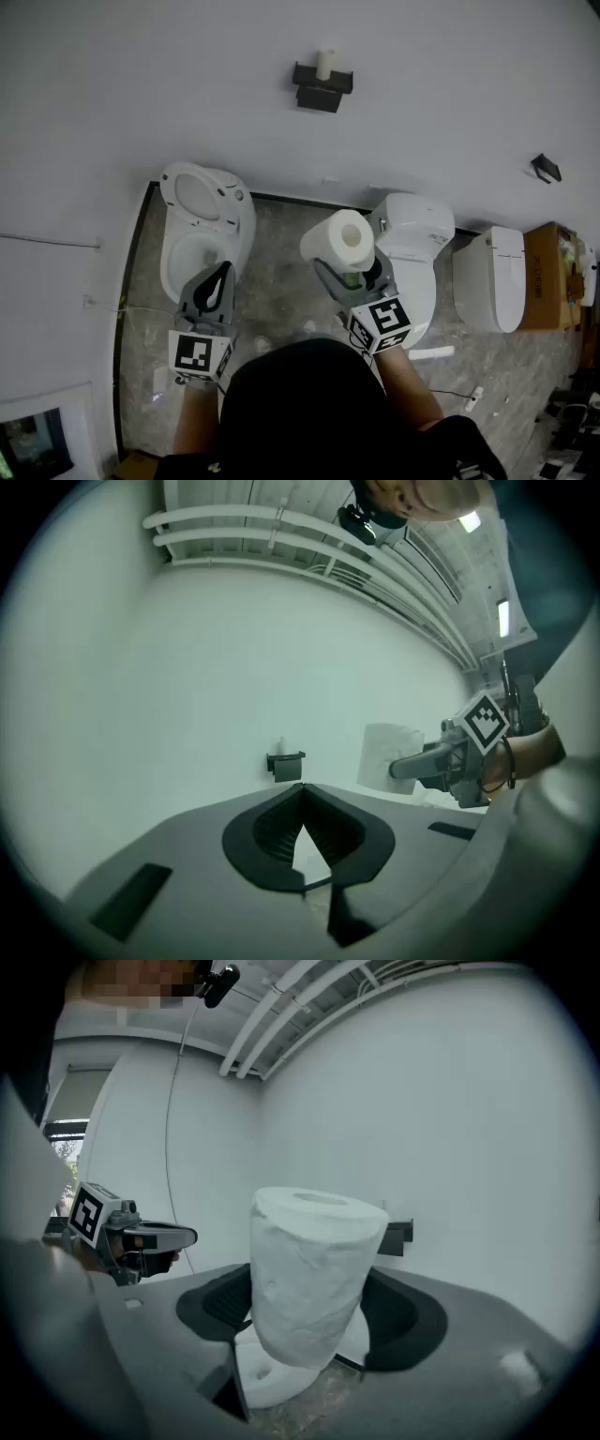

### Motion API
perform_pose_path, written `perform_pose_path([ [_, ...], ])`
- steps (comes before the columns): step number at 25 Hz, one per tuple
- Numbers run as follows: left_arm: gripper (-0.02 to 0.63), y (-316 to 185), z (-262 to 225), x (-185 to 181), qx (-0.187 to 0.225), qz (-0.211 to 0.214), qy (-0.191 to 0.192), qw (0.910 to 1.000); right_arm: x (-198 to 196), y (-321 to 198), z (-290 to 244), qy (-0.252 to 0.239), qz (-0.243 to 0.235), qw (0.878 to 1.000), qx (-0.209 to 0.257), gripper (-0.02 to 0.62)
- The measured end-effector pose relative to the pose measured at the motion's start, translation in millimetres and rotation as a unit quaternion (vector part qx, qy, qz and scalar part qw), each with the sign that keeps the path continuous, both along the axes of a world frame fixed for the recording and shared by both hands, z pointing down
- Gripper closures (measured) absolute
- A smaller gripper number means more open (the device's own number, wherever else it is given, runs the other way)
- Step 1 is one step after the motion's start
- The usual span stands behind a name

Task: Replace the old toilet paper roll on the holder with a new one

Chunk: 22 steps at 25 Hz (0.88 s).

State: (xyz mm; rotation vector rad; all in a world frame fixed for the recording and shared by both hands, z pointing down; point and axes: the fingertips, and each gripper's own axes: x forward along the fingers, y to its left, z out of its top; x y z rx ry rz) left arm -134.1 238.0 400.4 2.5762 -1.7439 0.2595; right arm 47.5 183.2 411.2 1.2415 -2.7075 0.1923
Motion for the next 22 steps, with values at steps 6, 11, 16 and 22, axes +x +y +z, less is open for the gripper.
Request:
perform_pose_path([
  [6, 0.592, -20.8, -2.9, 28.5, -0.001, -0.013, 0.035, 0.9993, 36.3, -14.6, 2.8, -0.017, -0.002, 1.0, -0.01, 0.242],
  [11, 0.592, -44.7, -2.1, 62.8, -0.008, -0.008, 0.037, 0.9992, 81.2, -34.6, 8.7, -0.032, 0.009, 0.999, -0.019, 0.241],
  [16, 0.592, -63.1, 7.3, 92.6, -0.019, -0.007, 0.022, 0.9995, 112.5, -53.2, 23.8, -0.025, 0.014, 0.999, -0.032, 0.241],
  [22, 0.592, -95.8, 21.9, 100.4, -0.035, 0.005, 0.02, 0.9992, 116.3, -83.0, 37.2, -0.028, 0.017, 0.998, -0.051, 0.241],
])
